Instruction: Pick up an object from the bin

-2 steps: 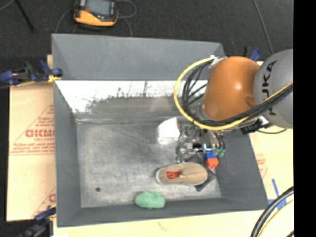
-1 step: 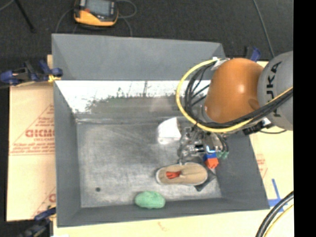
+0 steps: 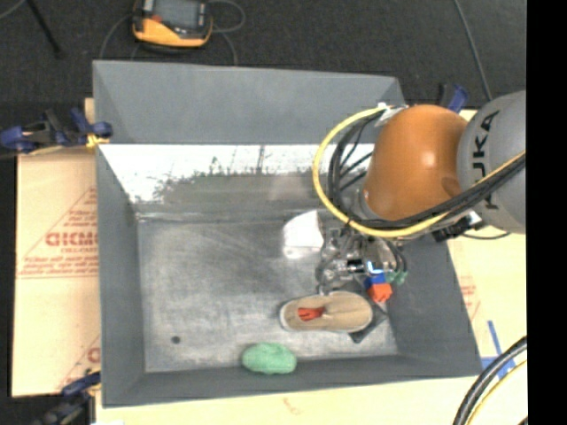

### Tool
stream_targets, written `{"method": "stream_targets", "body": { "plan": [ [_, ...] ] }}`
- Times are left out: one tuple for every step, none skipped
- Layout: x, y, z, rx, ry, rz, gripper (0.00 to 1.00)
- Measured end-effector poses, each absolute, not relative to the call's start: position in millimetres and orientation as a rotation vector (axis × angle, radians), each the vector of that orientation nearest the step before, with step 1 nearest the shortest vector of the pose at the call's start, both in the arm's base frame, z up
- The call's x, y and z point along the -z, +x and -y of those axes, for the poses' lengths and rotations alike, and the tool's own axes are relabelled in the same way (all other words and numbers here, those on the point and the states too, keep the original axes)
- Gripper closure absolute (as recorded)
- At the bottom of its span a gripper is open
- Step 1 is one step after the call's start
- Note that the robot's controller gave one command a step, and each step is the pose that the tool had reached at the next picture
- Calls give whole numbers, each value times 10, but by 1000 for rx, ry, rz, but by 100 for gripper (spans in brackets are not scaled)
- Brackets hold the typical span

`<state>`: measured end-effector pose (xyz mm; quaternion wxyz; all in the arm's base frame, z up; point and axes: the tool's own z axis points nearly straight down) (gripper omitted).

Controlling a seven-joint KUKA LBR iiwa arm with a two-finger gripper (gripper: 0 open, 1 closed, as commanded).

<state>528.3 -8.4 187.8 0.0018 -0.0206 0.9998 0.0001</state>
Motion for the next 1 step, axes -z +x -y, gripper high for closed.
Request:
{"method": "stream_targets", "body": {
  "plan": [
    [-1795,5261,15,-1,-35,-3138,100]
  ]
}}
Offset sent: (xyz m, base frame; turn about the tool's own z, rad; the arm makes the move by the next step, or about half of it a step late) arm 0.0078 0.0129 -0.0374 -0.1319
